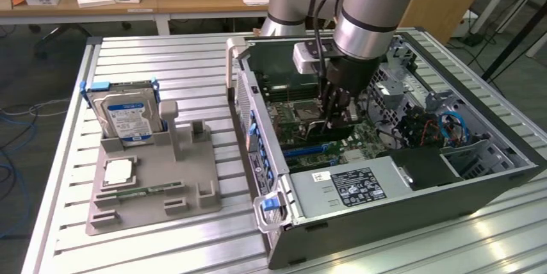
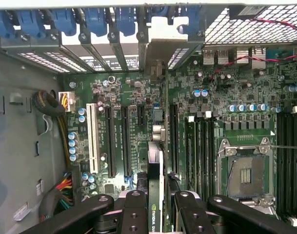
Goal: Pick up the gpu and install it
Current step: 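Insert the gpu into the slot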
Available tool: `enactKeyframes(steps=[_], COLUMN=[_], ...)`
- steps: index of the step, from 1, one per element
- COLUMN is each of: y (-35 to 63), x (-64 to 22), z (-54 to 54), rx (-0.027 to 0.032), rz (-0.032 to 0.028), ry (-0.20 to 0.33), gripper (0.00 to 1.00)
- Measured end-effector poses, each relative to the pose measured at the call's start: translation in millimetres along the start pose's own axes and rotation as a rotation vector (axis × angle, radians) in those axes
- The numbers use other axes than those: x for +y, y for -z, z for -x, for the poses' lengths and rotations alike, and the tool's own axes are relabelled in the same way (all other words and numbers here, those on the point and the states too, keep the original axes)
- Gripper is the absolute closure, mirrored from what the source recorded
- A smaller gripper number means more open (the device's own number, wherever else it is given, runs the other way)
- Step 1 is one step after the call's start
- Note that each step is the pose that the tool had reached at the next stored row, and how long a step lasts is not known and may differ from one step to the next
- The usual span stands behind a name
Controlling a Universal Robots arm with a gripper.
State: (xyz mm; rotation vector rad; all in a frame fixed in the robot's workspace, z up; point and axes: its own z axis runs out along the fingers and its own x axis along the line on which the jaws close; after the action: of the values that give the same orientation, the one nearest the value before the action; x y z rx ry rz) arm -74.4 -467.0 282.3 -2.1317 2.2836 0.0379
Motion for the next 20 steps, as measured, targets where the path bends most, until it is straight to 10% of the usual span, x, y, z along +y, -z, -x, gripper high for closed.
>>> enactKeyframes(steps=[20], y=[-7.6], x=[7.3], z=[-0.7], rx=[0.0073], rz=[-0.0008], ry=[0.0], gripper=[0.74])
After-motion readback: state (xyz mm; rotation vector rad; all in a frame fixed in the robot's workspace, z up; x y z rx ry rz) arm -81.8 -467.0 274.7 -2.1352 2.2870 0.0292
